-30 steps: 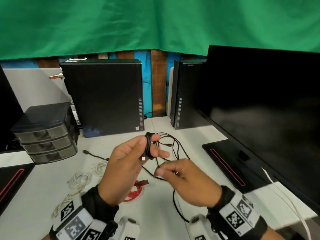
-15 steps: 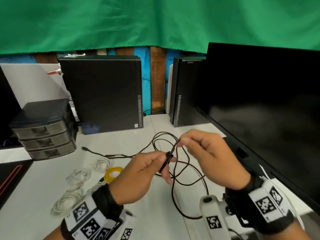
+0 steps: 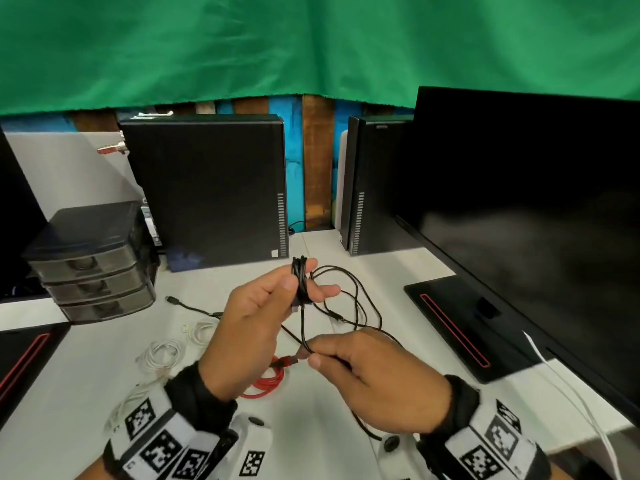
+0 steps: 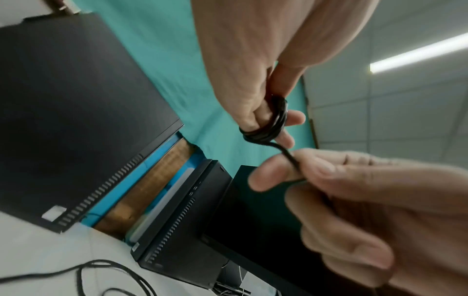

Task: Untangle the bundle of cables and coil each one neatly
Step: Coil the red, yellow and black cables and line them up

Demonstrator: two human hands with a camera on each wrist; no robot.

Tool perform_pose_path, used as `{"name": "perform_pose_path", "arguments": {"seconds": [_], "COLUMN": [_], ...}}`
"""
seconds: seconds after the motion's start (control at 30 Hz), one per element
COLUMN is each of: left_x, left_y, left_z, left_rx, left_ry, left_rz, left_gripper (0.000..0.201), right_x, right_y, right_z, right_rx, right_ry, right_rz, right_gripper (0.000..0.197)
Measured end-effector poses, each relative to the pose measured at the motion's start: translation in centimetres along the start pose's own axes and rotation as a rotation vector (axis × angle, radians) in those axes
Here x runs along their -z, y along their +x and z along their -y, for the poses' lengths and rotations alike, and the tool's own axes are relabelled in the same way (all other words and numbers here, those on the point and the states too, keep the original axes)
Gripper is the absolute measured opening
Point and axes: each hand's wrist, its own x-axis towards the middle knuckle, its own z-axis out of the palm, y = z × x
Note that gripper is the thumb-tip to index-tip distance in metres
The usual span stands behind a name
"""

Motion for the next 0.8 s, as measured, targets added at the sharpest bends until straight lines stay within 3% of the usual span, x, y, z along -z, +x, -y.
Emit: {"name": "perform_pose_path", "arguments": {"seconds": [0.07, 0.2, 0.3, 0.43, 0.63, 0.73, 0.8], "left_x": [-0.5, -1.0, -0.8, -0.3, -0.8, -1.0, -1.0], "left_y": [-0.2, -0.4, -0.3, -0.2, -1.0, -1.2, -1.3], "left_z": [0.2, -0.6, -1.1, -0.8, 0.2, 0.4, -0.1], "left_rx": [-0.004, 0.065, 0.077, 0.046, -0.109, -0.090, -0.021], "left_ry": [-0.001, -0.289, -0.356, -0.224, 0.317, 0.372, 0.270], "left_rz": [0.034, 0.049, 0.032, 0.057, 0.186, 0.273, 0.349], "left_gripper": [0.035, 0.035, 0.034, 0.035, 0.032, 0.033, 0.036], "right_x": [0.6, 0.7, 1.2, 2.4, 4.3, 5.4, 6.2], "right_y": [-0.6, -0.8, -0.9, -1.6, -2.6, -2.7, -2.3], "right_z": [0.4, 1.0, 1.0, 2.0, 2.5, 1.7, 0.7], "right_rx": [0.016, 0.011, 0.001, 0.042, 0.079, 0.082, 0.079], "right_ry": [-0.065, -0.207, -0.183, -0.139, -0.035, 0.032, 0.115], "right_rz": [0.044, 0.065, 0.058, 0.038, -0.046, -0.214, -0.375], "right_gripper": [0.025, 0.023, 0.023, 0.029, 0.023, 0.018, 0.015]}}
